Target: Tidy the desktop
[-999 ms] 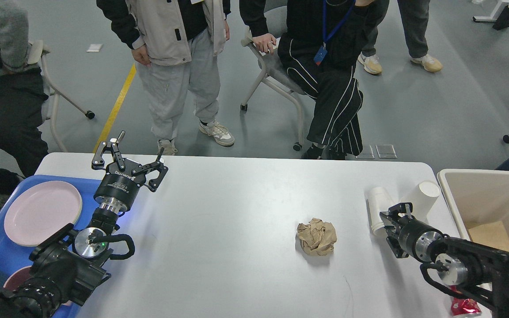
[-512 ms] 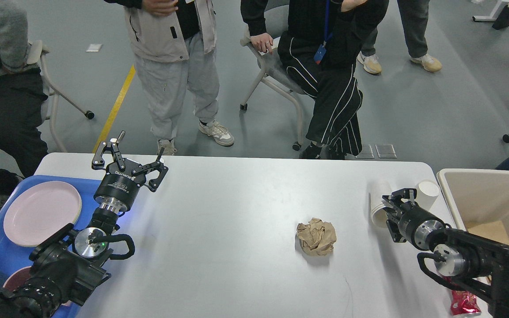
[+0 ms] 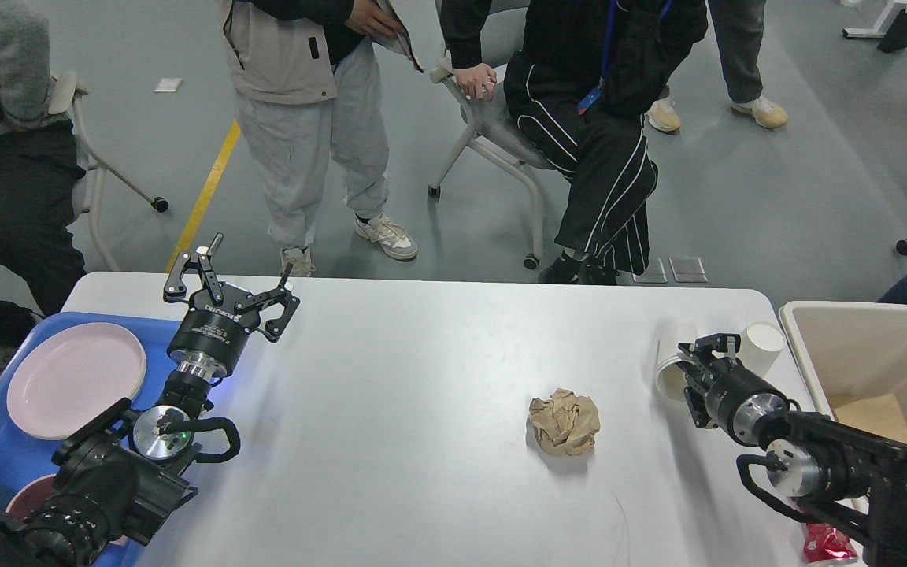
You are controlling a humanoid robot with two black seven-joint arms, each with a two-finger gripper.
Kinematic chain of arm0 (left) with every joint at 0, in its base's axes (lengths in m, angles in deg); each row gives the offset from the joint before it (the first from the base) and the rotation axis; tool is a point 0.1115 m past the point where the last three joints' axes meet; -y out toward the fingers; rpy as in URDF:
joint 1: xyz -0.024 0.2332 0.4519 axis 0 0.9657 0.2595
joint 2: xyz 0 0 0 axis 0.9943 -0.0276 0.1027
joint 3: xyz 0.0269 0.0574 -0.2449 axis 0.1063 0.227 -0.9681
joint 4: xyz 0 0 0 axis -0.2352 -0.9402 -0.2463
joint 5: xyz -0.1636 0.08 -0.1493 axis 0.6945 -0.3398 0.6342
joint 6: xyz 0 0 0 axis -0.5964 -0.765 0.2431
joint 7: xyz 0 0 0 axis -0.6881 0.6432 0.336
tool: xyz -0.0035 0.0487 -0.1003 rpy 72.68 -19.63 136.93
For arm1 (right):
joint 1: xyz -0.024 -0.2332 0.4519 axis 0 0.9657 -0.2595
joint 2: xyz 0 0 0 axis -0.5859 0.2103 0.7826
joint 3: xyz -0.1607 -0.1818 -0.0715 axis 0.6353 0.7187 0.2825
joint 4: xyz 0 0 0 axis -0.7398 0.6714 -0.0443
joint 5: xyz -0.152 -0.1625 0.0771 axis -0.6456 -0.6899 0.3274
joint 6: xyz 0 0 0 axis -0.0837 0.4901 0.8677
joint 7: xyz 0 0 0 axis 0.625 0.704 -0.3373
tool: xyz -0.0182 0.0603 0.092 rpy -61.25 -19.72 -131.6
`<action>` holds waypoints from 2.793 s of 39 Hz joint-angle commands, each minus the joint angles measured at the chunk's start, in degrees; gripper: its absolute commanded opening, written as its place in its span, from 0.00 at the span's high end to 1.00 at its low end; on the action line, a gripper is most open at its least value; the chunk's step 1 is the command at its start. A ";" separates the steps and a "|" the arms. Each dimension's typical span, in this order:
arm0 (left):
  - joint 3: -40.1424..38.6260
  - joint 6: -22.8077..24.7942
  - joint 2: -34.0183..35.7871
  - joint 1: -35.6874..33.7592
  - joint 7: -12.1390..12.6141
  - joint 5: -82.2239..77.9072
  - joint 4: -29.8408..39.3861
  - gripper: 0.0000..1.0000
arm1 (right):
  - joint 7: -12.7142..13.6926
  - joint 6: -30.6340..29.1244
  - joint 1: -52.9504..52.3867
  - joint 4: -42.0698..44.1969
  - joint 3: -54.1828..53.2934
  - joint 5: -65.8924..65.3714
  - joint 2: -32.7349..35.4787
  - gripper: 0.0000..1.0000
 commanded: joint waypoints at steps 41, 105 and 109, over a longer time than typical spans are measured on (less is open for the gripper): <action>0.00 0.00 0.00 0.00 -0.08 0.00 0.00 0.01 | -2.91 6.14 0.59 1.86 -3.33 0.10 -5.16 1.00; 0.00 0.09 0.00 0.00 0.00 -0.09 0.00 0.01 | -8.36 -28.14 -67.28 0.07 104.77 -24.78 4.15 1.00; 0.00 0.09 0.00 0.00 0.00 -0.09 0.00 0.01 | -7.65 -25.33 -55.60 7.37 103.72 -20.83 6.62 1.00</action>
